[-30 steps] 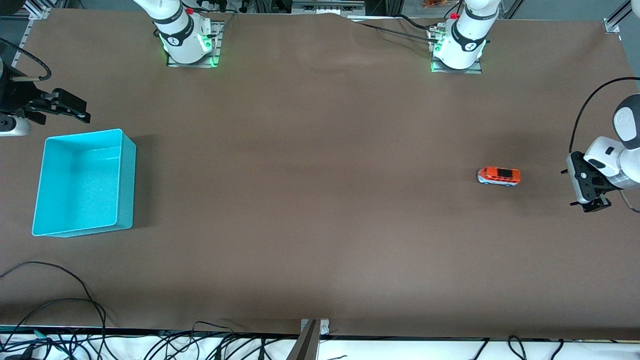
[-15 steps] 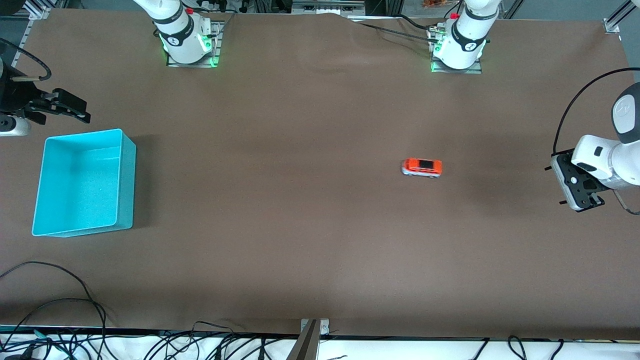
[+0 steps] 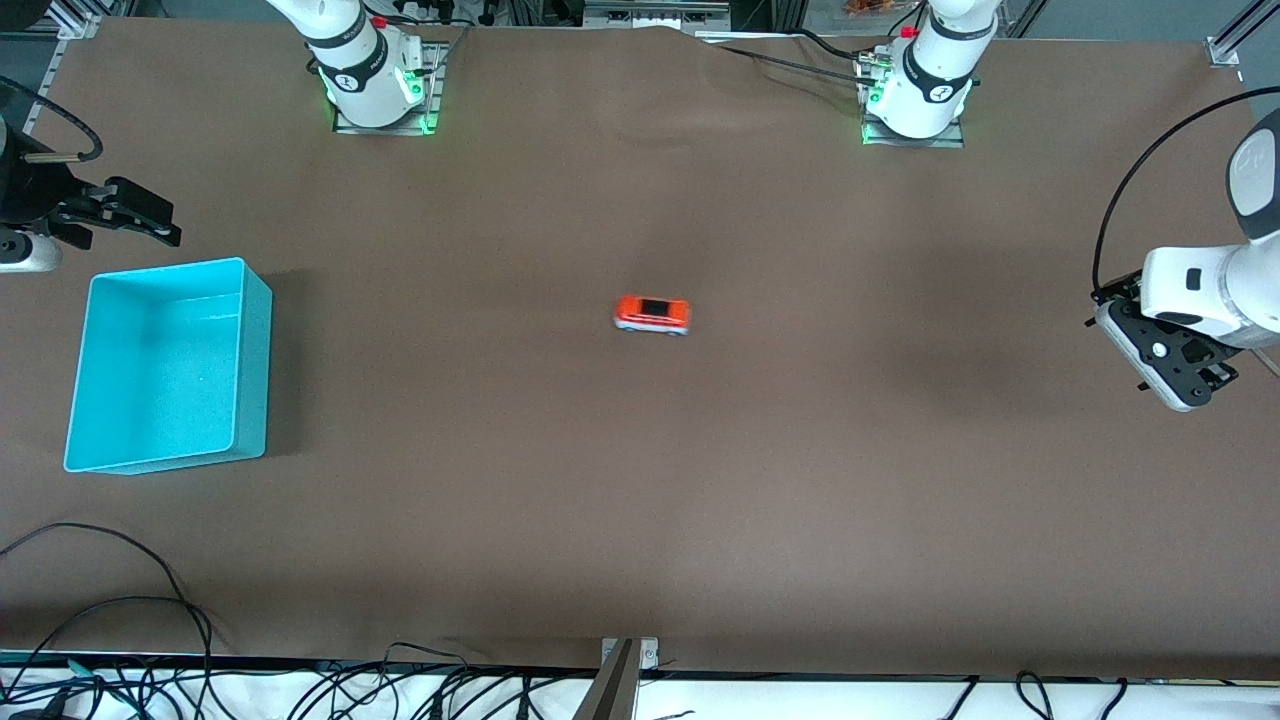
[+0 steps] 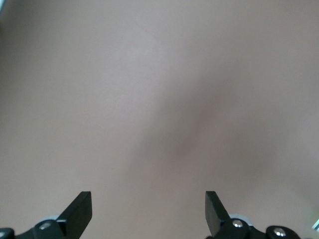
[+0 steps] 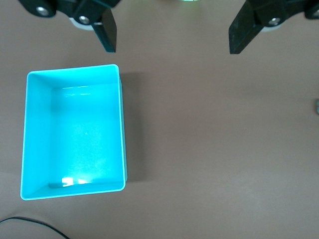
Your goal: Wind up bus and store in blue box
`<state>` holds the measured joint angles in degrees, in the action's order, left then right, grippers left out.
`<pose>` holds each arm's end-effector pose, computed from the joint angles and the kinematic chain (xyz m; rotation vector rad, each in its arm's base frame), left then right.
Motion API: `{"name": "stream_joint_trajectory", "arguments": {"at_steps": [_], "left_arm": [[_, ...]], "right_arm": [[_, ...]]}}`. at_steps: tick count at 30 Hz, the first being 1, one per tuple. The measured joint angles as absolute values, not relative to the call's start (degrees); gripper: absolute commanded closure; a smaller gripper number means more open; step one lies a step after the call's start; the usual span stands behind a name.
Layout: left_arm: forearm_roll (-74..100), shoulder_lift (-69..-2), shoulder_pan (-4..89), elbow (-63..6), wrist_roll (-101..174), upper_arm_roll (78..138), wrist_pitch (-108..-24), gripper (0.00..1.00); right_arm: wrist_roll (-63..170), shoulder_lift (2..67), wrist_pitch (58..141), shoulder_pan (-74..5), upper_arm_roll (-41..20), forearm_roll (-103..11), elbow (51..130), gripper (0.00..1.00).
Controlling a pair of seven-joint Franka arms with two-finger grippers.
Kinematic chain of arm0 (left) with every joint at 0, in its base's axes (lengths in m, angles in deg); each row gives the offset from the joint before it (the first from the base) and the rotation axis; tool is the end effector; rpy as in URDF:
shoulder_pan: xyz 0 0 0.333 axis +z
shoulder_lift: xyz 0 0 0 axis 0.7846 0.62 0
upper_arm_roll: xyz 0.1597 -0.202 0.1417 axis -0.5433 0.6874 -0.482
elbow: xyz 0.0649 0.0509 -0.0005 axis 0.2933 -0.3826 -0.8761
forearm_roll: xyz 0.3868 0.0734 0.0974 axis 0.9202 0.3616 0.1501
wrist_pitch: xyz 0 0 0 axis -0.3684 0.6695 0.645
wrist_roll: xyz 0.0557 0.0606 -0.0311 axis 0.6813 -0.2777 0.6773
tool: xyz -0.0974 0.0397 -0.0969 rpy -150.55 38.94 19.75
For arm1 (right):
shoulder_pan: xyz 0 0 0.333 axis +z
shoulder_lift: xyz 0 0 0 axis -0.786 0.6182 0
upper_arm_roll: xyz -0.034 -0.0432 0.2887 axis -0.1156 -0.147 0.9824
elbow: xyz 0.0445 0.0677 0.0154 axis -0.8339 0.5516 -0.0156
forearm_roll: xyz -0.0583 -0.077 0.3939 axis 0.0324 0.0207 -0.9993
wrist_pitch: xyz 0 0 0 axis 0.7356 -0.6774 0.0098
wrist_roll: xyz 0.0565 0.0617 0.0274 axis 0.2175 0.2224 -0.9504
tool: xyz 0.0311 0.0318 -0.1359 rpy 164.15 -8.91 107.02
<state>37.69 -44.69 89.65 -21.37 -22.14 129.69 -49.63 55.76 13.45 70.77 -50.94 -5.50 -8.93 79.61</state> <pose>0.6286 0.0413 0.4240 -2.7141 1.4741 0.1596 0.5717 0.0011 0.5491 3.1354 0.0746 -0.1166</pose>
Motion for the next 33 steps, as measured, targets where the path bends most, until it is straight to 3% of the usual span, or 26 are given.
{"name": "stream_joint_trajectory", "arguments": {"at_steps": [11, 33], "left_arm": [[32.11, -50.4, 85.98, -21.64, -13.39, 128.65, -48.63, 0.0], [29.35, -53.6, 64.74, -21.75, 5.76, 109.09, -48.62, 0.0]], "right_arm": [[55.76, 13.45, 70.77, -50.94, -5.5, -8.93, 79.61, 0.0], [55.76, 13.46, 70.77, -50.92, -5.48, -8.93, 79.61, 0.0]]}}
